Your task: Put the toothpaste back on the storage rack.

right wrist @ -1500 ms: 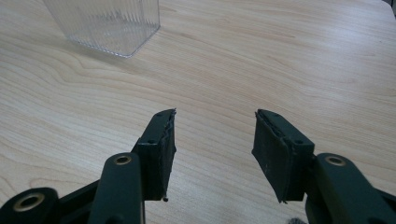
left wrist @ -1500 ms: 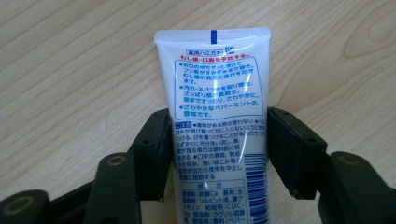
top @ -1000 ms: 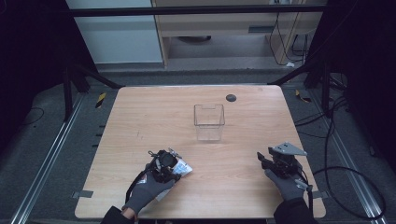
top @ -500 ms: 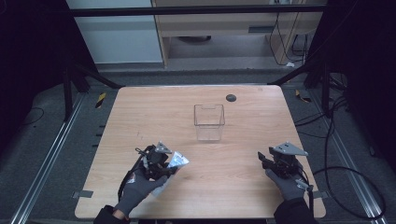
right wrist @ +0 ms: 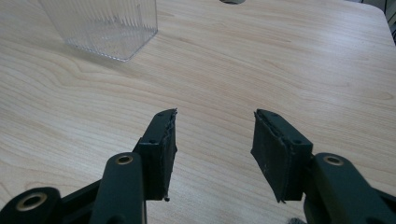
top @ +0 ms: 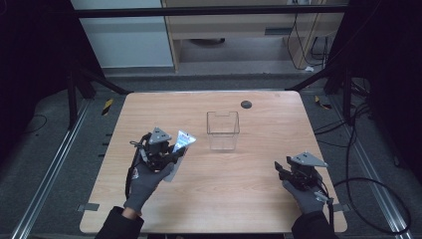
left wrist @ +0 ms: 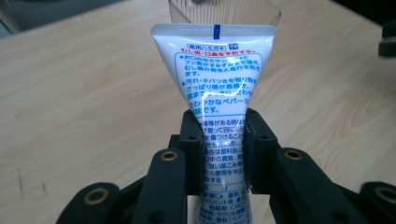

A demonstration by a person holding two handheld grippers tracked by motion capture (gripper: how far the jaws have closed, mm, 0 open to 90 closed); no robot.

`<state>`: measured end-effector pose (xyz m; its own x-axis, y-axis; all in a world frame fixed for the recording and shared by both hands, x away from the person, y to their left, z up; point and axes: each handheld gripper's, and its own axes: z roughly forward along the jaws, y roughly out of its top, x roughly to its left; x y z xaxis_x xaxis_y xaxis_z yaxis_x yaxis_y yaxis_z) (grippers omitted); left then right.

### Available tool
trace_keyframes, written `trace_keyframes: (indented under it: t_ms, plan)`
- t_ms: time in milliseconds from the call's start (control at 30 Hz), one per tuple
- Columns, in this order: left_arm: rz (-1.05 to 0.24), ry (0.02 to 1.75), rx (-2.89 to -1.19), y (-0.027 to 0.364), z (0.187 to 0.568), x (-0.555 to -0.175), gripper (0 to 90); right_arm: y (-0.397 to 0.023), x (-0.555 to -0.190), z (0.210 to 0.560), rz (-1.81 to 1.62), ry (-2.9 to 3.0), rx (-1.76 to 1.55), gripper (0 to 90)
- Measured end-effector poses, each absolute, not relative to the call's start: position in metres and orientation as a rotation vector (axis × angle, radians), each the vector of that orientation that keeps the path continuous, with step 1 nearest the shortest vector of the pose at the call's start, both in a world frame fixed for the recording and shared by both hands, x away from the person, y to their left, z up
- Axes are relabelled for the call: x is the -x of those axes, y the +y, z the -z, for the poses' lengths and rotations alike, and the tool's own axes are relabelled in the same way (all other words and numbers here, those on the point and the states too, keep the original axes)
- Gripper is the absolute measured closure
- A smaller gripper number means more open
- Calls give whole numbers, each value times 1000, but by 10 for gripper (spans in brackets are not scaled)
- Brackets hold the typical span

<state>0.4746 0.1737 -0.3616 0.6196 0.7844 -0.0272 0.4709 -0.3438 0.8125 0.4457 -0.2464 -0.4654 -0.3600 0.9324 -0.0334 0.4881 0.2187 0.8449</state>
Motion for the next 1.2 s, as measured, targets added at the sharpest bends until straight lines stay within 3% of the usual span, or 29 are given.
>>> trace_keyframes:
  t_ms: [433, 1200]
  plan:
    - [-597, 1011, -1735, 170, 340, -508, 721, -246, -446, 465, -1052, 1930, -1295, 493]
    - [-588, 1014, -1513, 150, 341, -561, 721, -245, -446, 468, -1057, 1930, -1291, 493]
